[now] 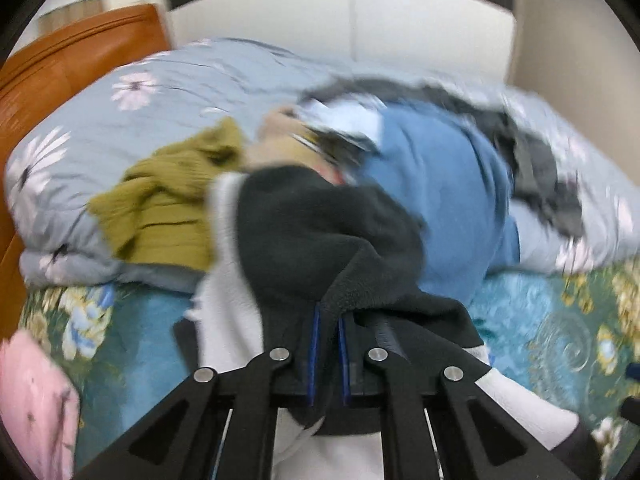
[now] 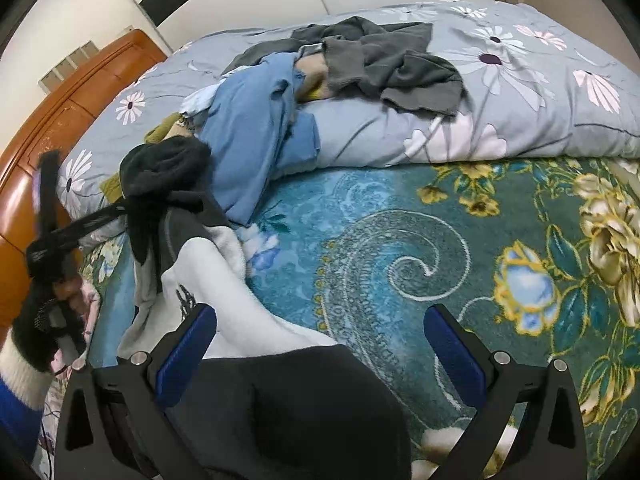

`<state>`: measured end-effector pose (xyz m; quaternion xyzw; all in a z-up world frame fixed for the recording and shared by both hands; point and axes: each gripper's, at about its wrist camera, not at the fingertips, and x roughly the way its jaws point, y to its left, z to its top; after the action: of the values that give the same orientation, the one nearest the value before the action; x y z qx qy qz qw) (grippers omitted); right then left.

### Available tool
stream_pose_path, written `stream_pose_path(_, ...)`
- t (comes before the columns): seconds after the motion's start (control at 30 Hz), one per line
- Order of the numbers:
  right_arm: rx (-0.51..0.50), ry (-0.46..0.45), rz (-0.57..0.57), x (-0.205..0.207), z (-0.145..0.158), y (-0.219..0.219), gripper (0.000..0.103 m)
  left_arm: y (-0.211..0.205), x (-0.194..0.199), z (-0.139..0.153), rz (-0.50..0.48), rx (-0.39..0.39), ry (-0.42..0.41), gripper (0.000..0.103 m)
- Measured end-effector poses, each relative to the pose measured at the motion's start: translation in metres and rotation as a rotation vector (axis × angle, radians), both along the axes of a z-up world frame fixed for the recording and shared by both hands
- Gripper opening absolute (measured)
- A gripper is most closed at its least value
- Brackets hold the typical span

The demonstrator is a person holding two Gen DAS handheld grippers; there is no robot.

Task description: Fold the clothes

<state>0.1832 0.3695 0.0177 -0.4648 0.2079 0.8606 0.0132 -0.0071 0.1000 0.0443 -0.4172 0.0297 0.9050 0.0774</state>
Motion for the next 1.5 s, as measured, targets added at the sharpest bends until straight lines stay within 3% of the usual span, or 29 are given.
stream_pose_path(0.13,0.024,0.009,0.062,-0.01,0.003,-0.018,0.103,-0.063,0.025,0.015,0.164,0.07,0.045,0.009)
stream_pose_path(0.23,0.051,0.014,0.132,-0.022,0.005,-0.038,0.103,-0.113,0.044,0.008,0.288,0.086,0.048,0.009)
stream_pose_path(0.4,0.102,0.015,0.239,-0.052,0.008,-0.069,0.103,-0.183,0.07,-0.031,0.473,0.115,-0.006,0.009)
stream_pose_path(0.57,0.157,0.019,0.331,-0.099,0.012,-0.102,0.103,-0.242,0.106,-0.075,0.649,0.205,-0.079,0.009)
stream_pose_path(0.8,0.258,0.025,0.454,-0.181,0.008,-0.167,0.103,-0.25,0.128,-0.11,0.669,0.258,-0.116,0.009)
stream_pose_path(0.93,0.298,0.011,0.471,-0.217,-0.002,-0.194,0.103,-0.253,0.131,-0.12,0.667,0.286,-0.133,0.009)
stream_pose_path(1.03,0.303,-0.013,0.464,-0.236,-0.01,-0.203,0.089,-0.255,0.135,-0.121,0.662,0.301,-0.132,0.009)
stream_pose_path(1.1,0.297,-0.029,0.452,-0.243,-0.015,-0.204,0.064,-0.256,0.135,-0.122,0.658,0.309,-0.13,0.009)
stream_pose_path(1.2,0.273,-0.032,0.421,-0.249,-0.017,-0.2,0.038,-0.258,0.137,-0.123,0.655,0.327,-0.127,0.009)
stream_pose_path(1.37,0.167,0.024,0.337,-0.24,-0.001,-0.175,0.014,-0.263,0.137,-0.124,0.657,0.367,-0.128,0.009)
stream_pose_path(1.5,0.108,0.053,0.231,-0.224,0.019,-0.139,0.009,-0.261,0.136,-0.116,0.643,0.373,-0.118,0.009)
